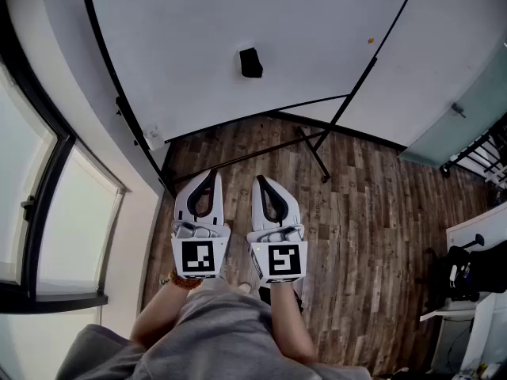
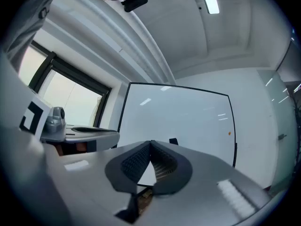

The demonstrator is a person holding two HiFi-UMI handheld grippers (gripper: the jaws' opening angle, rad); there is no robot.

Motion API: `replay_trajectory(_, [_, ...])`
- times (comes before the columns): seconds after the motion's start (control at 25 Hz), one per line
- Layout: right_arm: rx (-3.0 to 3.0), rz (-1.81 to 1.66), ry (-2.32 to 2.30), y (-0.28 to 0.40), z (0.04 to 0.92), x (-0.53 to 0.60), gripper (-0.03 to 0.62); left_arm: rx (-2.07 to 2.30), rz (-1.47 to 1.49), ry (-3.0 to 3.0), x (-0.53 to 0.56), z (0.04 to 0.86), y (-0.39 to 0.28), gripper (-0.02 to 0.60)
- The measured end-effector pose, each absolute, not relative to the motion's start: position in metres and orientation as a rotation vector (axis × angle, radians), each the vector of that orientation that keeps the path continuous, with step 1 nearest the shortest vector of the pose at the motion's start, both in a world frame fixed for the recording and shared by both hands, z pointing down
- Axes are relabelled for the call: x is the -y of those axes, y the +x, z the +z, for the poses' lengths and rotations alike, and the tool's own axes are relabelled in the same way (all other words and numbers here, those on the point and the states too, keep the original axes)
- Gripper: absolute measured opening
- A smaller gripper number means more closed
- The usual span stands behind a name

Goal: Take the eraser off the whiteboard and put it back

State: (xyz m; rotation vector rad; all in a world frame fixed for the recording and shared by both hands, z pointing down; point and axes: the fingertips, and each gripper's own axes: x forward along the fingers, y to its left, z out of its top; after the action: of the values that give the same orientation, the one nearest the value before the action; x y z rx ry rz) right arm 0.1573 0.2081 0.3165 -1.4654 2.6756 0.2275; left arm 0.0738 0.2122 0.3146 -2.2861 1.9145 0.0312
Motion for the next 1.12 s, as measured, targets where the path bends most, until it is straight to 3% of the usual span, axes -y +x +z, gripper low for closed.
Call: replay_trajectory(1.12, [-2.697, 0.189, -1.599, 0.149, 0.328, -0.114, 0.012, -1.858, 0.021, -2.411, -0.122, 0.335, 0.075, 0.006])
